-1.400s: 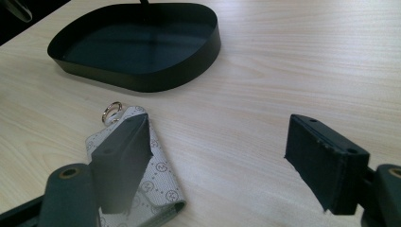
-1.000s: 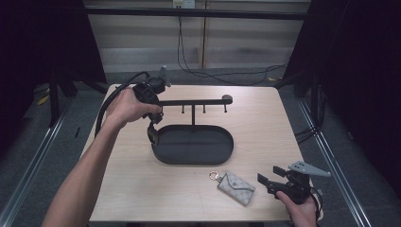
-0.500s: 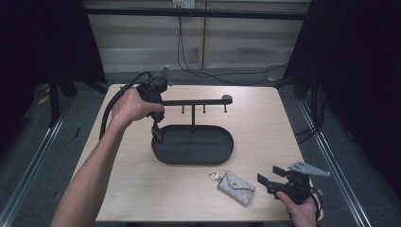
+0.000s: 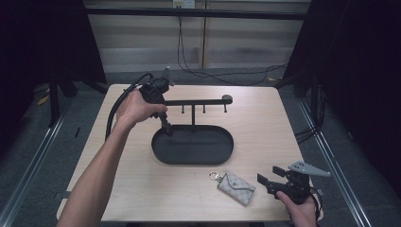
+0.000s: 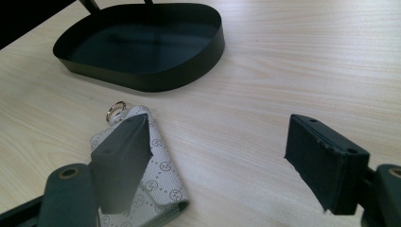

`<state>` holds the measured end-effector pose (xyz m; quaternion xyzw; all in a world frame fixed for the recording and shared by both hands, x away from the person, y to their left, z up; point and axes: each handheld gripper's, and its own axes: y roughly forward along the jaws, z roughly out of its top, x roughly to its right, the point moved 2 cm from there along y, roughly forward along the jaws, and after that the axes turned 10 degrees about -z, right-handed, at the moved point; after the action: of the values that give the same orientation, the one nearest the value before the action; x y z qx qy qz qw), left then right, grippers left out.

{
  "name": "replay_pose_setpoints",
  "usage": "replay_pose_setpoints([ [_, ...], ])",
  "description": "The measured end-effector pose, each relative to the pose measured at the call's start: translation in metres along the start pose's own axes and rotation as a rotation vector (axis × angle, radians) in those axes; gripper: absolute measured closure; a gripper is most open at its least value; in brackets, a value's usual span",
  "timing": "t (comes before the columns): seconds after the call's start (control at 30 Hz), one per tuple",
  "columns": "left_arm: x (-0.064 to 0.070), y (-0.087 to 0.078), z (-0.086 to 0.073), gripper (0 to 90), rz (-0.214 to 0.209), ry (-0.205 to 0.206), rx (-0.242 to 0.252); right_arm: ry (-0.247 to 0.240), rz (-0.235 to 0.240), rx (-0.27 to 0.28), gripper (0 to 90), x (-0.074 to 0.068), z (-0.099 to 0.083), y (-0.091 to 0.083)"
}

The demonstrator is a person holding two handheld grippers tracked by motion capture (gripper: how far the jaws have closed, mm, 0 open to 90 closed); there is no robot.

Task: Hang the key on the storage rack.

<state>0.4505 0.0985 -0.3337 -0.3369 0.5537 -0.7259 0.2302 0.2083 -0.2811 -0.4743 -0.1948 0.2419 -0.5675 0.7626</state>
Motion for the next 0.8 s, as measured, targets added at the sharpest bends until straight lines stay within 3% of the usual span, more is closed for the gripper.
replay_pose_setpoints([
  [0.13,-0.001,-0.001,-0.001,62.9,-0.010,0.000,-0.001,-0.001,-0.001,0.000,22.6,0.000,0.000,0.000],
  [0.33,0.003,0.000,-0.001,49.1,-0.005,0.017,0.004,0.004,-0.002,-0.001,22.7,0.000,0.001,0.001],
  [0.37,0.004,0.000,-0.001,47.3,0.000,0.014,0.017,0.008,-0.002,-0.002,22.6,0.000,0.001,0.002],
  [0.43,0.005,0.000,-0.003,41.3,-0.031,0.015,0.043,0.006,-0.003,-0.006,22.7,0.000,0.001,0.002],
  [0.63,0.002,0.002,-0.012,36.9,-0.050,0.022,0.058,0.009,-0.006,-0.001,22.6,0.001,0.001,0.002],
  [0.67,0.000,0.001,-0.015,35.9,-0.061,0.024,0.089,0.007,-0.006,-0.003,22.7,0.000,0.001,0.002],
  [0.8,-0.002,-0.003,-0.026,31.2,-0.076,0.038,0.138,0.001,-0.007,-0.002,22.7,0.000,0.000,0.001],
])
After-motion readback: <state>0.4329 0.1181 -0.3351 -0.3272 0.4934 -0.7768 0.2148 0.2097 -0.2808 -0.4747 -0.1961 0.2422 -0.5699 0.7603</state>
